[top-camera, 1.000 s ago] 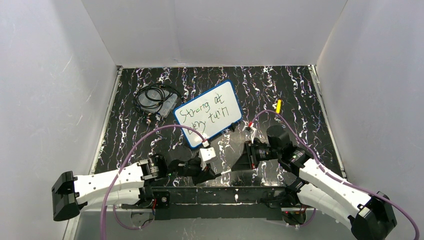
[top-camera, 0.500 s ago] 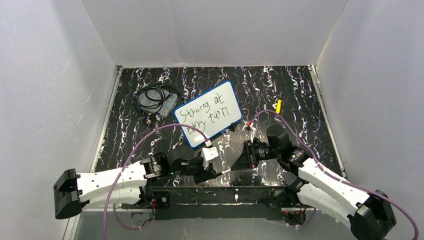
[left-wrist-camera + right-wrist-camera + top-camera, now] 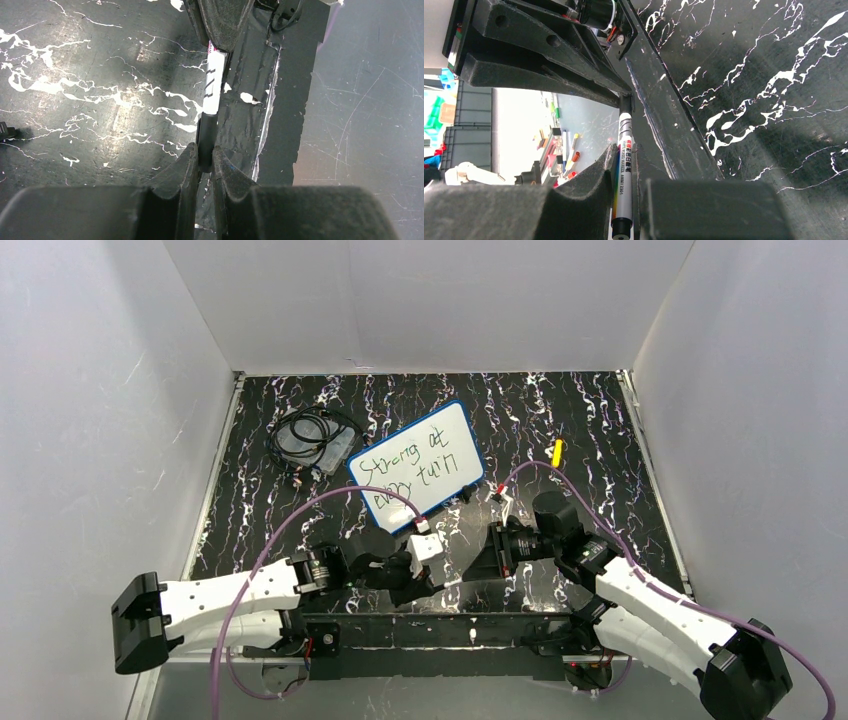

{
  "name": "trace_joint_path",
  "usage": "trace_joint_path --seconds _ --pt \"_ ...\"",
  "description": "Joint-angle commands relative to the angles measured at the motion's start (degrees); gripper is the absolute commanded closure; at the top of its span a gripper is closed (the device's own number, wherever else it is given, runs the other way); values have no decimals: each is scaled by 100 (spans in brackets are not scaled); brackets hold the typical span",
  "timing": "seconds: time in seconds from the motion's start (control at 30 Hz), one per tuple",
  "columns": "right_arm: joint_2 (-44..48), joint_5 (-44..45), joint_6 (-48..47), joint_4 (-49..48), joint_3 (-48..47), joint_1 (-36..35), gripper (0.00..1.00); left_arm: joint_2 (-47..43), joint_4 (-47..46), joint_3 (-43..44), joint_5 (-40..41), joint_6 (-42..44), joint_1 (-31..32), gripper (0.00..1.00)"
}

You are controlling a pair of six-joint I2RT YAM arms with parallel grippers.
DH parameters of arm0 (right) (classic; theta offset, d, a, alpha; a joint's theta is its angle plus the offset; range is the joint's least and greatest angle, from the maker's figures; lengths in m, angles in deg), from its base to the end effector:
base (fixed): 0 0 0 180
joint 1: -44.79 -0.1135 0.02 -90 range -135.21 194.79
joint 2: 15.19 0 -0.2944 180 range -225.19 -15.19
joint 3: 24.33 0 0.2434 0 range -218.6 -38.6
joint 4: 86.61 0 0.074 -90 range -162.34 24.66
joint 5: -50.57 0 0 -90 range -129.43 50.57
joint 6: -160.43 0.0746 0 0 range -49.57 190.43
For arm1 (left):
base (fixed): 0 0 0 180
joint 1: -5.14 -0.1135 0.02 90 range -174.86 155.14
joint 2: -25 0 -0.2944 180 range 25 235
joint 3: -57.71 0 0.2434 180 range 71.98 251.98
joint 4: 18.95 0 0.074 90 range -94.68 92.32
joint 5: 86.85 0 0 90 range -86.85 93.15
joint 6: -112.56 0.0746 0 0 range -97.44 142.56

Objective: Write a sentence on the whiteboard
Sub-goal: Close the whiteboard marker at the center of the board.

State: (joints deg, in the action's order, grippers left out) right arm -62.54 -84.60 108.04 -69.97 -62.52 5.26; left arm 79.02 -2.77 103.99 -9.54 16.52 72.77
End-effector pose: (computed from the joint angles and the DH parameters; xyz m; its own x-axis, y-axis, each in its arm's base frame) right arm 0.1012 0.1521 0.2362 -0.8403 -0.1356 -0.5248 -0.5407 0.2779 0.7940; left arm 0.0695 -0.2119 0.2594 -0.2564 0.3533 -0.8997 0.9569 0.2240 -0.1848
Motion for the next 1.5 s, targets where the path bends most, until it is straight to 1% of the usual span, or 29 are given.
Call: trace_joint_path --seconds 0.0,0.27,0.5,0.6,0.7,0.77,0.83,0.9,0.97,1.07,1.1,1.17,1.27,1.4,1.47 --pt "-72 -244 54 -113 166 -125 99 -20 -1419 714 204 174 0 100" --pt "-137 -233 135 -184 241 -169 99 182 -1527 913 135 238 -5 100" --pt "-193 -201 186 -445 283 -213 99 259 -1597 1014 121 325 -9 100" --pt "-115 -99 242 -506 271 -213 99 187 -1589 940 140 320 -13 100" --pt "-14 154 194 -399 193 -211 99 -72 -1459 745 316 192 -13 99" --pt "65 339 168 -339 131 -213 99 -322 -1254 571 443 47 -19 86" --pt "168 478 142 -276 57 -213 99 -594 -941 421 441 -140 -49 74" --pt "284 569 143 -247 -44 -213 99 -839 -356 369 394 -342 -93 53" --pt "393 602 147 -246 -148 -213 99 -1123 131 325 250 -557 -129 35" --pt "474 542 144 -125 -330 -213 99 -1422 643 259 -194 -807 -190 20" --pt "475 491 134 -52 -400 -212 99 -1444 851 299 -330 -863 -211 17" --pt "442 339 133 -20 -501 -213 99 -1336 1270 458 -566 -874 -233 16" --pt "388 125 102 12 -596 -213 99 -1124 1708 672 -620 -814 -233 14" --pt "334 -135 103 25 -663 -211 99 -996 1719 746 -642 -731 -234 12" --pt "333 -215 154 -42 -673 -213 99 -816 1720 823 -723 -692 -233 12"
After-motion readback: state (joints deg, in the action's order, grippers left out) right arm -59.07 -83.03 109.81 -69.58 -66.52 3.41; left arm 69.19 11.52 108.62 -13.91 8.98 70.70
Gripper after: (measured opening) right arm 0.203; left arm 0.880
